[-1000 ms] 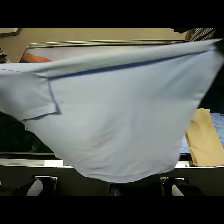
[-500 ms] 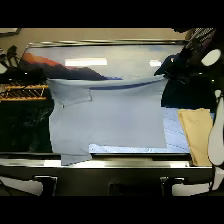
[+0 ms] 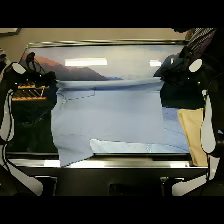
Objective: Fold the clothes and pants, and hang the long-sleeved shirts on hangers.
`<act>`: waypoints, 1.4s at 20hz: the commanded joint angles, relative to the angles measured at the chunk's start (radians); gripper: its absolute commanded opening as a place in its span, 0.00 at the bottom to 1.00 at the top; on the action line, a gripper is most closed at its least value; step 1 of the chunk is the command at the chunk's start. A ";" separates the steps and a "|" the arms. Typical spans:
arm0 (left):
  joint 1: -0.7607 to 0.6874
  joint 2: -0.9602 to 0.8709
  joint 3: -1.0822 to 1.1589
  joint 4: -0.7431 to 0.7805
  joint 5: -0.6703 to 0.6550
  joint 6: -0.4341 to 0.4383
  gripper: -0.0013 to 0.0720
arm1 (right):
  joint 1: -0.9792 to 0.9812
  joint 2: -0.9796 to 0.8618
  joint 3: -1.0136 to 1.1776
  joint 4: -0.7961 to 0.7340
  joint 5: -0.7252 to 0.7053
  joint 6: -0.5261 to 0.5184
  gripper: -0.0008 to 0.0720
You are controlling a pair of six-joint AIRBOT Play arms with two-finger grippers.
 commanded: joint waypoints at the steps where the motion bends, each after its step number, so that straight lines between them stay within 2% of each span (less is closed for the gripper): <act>1: 0.018 -0.010 0.010 -0.002 -0.238 0.002 0.04 | 0.001 -0.005 0.001 -0.024 0.149 0.016 0.06; 4: 0.021 -0.010 0.010 0.002 -0.325 -0.001 0.05 | 0.001 -0.005 0.000 -0.075 0.263 0.027 0.06; 7: 0.013 -0.011 0.007 0.018 -0.401 -0.004 0.05 | 0.001 -0.009 0.000 -0.116 0.315 0.034 0.06; 15: 0.013 -0.024 -0.056 0.036 -0.407 -0.016 0.05 | 0.002 -0.090 0.000 -0.120 0.441 0.054 0.06; 25: 0.003 -0.048 -0.058 0.036 -0.407 -0.016 0.05 | 0.002 -0.166 0.000 -0.127 0.469 0.057 0.08; 26: 0.003 -0.047 -0.058 0.036 -0.402 -0.016 0.16 | 0.001 -0.169 0.000 -0.127 0.476 0.057 0.21; 27: 0.004 -0.047 -0.054 0.036 -0.401 -0.016 0.37 | 0.001 -0.171 0.000 -0.127 0.486 0.061 0.37; 28: 0.009 -0.043 -0.042 0.036 -0.404 -0.016 0.65 | 0.001 -0.169 0.000 -0.128 0.502 0.060 0.45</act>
